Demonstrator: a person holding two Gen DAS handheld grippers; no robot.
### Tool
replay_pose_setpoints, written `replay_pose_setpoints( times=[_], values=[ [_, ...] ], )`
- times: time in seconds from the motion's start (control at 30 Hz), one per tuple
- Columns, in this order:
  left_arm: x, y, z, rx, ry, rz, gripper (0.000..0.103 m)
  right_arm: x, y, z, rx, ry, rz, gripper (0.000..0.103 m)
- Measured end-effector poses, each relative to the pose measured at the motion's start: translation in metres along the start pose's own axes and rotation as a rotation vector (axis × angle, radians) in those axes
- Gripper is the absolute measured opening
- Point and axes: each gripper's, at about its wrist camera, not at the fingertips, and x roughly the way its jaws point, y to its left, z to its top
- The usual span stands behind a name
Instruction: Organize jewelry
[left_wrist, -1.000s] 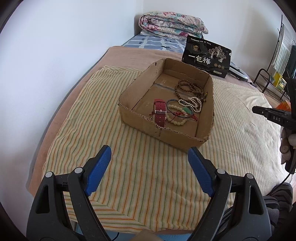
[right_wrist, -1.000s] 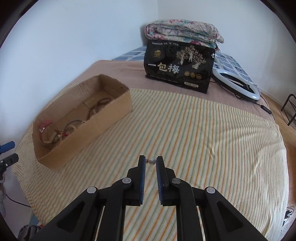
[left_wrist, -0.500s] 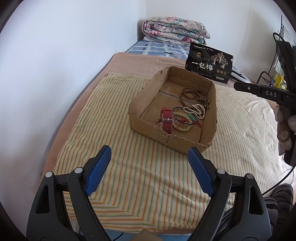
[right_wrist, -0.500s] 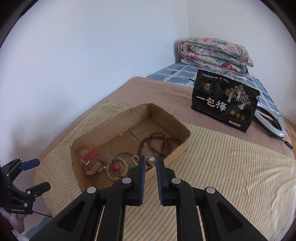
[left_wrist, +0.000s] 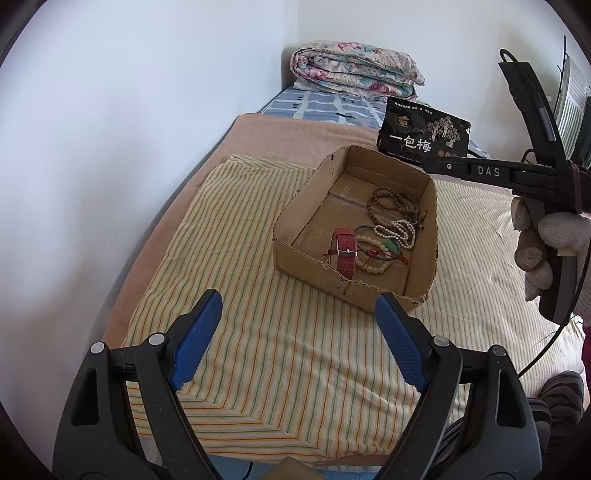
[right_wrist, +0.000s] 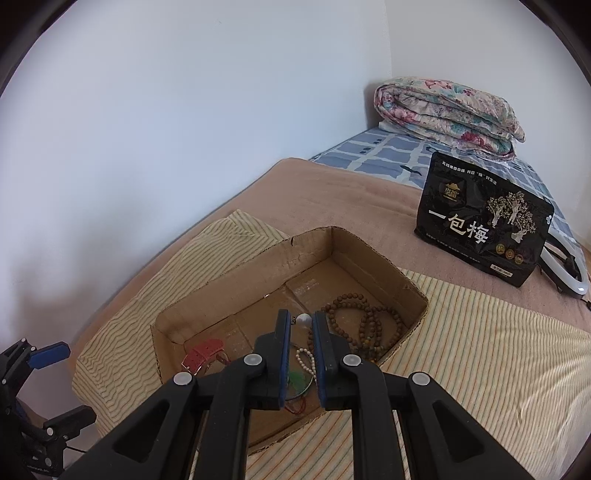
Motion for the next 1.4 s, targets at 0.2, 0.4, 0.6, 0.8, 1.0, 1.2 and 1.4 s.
replay_pose_setpoints(
  times=[0.2,0.4,0.6,0.8,1.0,1.2,1.4],
  values=[
    [-0.004,-0.002,0.001,-0.001,-0.008,-0.003,0.087,-0.005,0.004,0.002,-0.004,-0.012,-0.012,0.034],
    [-0.009,-0.009,0.002,0.005,-0.017,-0.004,0.087,-0.018,0.003,0.002,-0.006,-0.038,-0.032,0.056],
    [-0.021,-0.019,0.005,0.013,-0.039,-0.006,0.087,-0.035,-0.001,0.000,-0.008,-0.055,-0.047,0.062],
    [-0.036,-0.031,0.010,0.021,-0.069,-0.010,0.087,-0.064,-0.013,-0.009,0.004,-0.083,-0.076,0.071],
    [-0.050,-0.046,0.016,0.028,-0.100,-0.011,0.087,-0.102,-0.036,-0.025,0.042,-0.115,-0.119,0.079],
    [-0.063,-0.067,0.020,0.041,-0.125,-0.010,0.087,-0.140,-0.065,-0.048,0.095,-0.137,-0.168,0.080],
    [-0.077,-0.088,0.027,0.045,-0.151,-0.006,0.087,-0.179,-0.095,-0.074,0.165,-0.160,-0.203,0.082]
  ],
)
